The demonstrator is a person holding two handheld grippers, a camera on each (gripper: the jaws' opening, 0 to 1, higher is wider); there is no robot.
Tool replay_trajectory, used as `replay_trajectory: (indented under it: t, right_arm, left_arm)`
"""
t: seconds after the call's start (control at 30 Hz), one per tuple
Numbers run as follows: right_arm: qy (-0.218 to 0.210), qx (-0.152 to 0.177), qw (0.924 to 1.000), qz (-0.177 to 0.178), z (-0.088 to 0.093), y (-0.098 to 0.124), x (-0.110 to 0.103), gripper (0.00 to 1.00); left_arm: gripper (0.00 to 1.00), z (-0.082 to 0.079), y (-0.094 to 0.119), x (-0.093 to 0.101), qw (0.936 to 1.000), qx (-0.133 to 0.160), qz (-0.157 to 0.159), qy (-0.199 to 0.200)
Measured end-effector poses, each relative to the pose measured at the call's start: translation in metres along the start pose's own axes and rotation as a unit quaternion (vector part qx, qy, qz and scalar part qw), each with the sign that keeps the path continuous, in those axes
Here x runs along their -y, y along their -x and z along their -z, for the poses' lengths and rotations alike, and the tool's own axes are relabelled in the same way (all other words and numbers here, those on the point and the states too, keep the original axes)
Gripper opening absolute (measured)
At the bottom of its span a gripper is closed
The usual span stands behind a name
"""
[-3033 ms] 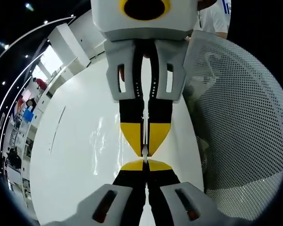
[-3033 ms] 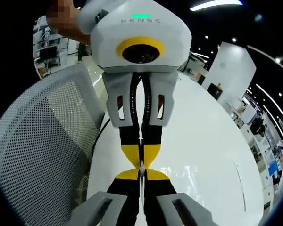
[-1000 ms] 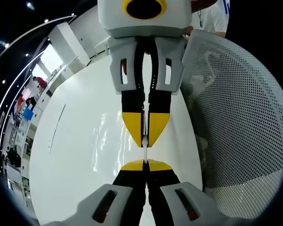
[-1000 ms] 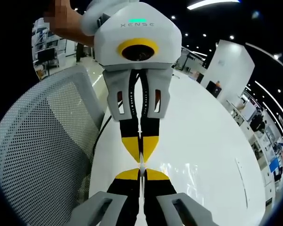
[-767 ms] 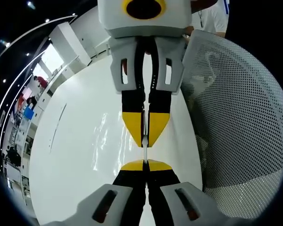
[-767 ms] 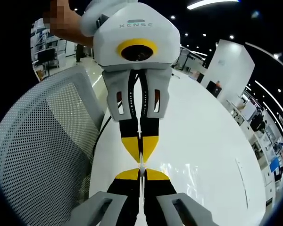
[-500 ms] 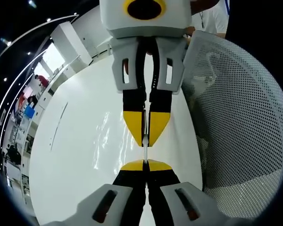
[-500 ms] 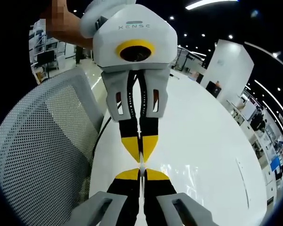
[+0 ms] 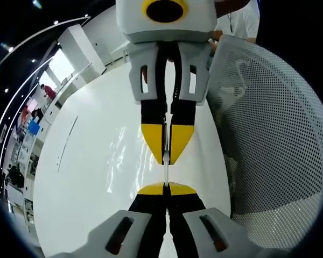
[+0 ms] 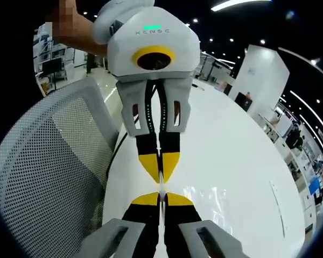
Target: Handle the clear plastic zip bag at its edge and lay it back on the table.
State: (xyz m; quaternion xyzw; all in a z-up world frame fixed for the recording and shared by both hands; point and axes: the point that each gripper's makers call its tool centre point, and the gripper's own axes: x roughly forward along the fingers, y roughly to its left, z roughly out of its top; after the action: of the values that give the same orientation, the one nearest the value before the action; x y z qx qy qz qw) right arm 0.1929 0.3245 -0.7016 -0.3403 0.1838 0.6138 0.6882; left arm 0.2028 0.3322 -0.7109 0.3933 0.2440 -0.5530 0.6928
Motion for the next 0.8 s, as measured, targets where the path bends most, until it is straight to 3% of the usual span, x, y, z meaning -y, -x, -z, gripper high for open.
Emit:
replay_trajectory:
  t: [0.8]
  right_arm:
    - [-0.002, 0.002, 1.0, 0.004, -0.0007, 0.0009, 0.0013, 0.0]
  left_arm:
    - [0.0, 0.0024, 0.0017, -0.001, 1.0, 0.004, -0.002, 0.006]
